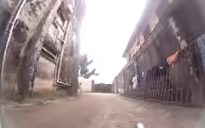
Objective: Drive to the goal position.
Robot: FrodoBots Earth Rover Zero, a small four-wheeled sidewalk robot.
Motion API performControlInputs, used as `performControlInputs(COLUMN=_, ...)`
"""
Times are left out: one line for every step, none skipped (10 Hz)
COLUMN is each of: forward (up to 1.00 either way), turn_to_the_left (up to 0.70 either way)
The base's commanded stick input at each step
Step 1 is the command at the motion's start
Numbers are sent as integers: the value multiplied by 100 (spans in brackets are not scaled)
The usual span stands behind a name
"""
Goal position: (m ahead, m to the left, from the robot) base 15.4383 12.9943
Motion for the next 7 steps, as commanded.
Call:
performControlInputs(forward=85, turn_to_the_left=7)
performControlInputs(forward=85, turn_to_the_left=3)
performControlInputs(forward=84, turn_to_the_left=3)
performControlInputs(forward=84, turn_to_the_left=3)
performControlInputs(forward=84, turn_to_the_left=23)
performControlInputs(forward=84, turn_to_the_left=9)
performControlInputs(forward=84, turn_to_the_left=7)
